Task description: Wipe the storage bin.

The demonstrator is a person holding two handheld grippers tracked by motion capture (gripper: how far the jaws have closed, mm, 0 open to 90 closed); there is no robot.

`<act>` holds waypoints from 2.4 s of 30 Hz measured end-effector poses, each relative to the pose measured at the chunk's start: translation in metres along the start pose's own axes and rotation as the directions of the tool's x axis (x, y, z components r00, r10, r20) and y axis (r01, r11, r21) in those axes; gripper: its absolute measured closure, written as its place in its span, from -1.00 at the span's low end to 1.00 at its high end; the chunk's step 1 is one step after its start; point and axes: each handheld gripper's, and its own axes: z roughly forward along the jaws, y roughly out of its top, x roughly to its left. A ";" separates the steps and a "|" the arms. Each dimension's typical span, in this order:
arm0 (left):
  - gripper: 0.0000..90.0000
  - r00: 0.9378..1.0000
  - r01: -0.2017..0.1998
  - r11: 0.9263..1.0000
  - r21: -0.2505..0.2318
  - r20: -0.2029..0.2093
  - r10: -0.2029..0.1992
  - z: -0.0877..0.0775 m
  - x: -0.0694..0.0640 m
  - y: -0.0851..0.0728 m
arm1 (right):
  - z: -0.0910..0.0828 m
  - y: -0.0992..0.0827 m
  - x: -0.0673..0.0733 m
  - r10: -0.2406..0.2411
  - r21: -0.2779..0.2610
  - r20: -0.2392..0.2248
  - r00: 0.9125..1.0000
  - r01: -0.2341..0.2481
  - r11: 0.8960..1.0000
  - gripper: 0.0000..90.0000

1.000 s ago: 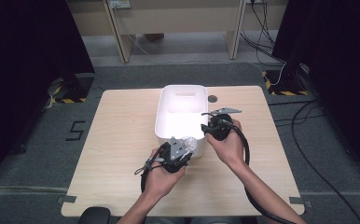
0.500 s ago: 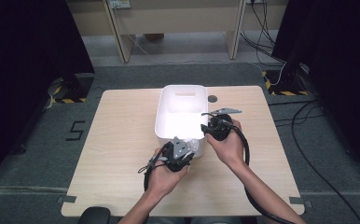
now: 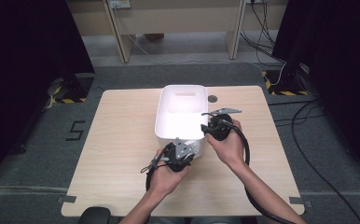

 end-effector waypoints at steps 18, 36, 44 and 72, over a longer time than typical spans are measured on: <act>0.62 1.000 0.004 1.000 0.030 0.008 -0.005 0.014 -0.002 -0.008 | 0.000 0.000 0.000 0.004 0.002 -0.001 1.000 -0.004 1.000 0.51; 0.62 1.000 -0.006 0.997 0.073 0.013 0.005 0.026 -0.004 -0.013 | 0.000 0.000 0.000 0.003 0.003 -0.002 1.000 -0.003 1.000 0.50; 0.62 1.000 -0.006 0.995 0.099 0.016 0.004 0.035 -0.006 -0.019 | 0.000 0.000 0.000 0.002 0.001 -0.001 1.000 -0.002 1.000 0.50; 0.62 0.999 -0.002 0.996 0.091 0.050 -0.003 0.049 -0.016 -0.011 | 0.001 0.000 0.000 0.006 0.001 -0.004 1.000 -0.006 1.000 0.50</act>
